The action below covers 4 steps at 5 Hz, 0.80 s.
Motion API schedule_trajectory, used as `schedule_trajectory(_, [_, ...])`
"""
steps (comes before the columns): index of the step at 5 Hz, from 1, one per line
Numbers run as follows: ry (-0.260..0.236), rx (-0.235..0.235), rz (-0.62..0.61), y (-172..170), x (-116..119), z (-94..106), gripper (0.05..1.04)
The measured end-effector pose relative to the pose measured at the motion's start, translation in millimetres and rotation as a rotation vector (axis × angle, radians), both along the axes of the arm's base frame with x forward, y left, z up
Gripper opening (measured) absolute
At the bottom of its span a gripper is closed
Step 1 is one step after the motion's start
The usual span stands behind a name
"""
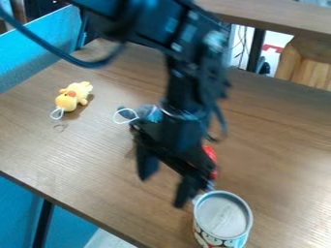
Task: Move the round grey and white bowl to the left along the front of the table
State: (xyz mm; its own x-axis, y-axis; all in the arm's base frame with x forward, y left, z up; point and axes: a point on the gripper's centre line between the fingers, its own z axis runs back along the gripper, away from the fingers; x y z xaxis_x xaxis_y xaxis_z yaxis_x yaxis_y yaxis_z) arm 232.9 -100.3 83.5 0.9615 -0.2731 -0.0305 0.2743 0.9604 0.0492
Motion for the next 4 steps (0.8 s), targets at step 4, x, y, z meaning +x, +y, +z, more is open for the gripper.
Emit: schedule_trajectory(4, [0.065, -0.128, 0.005, -72, 8, -20.2, 1.001])
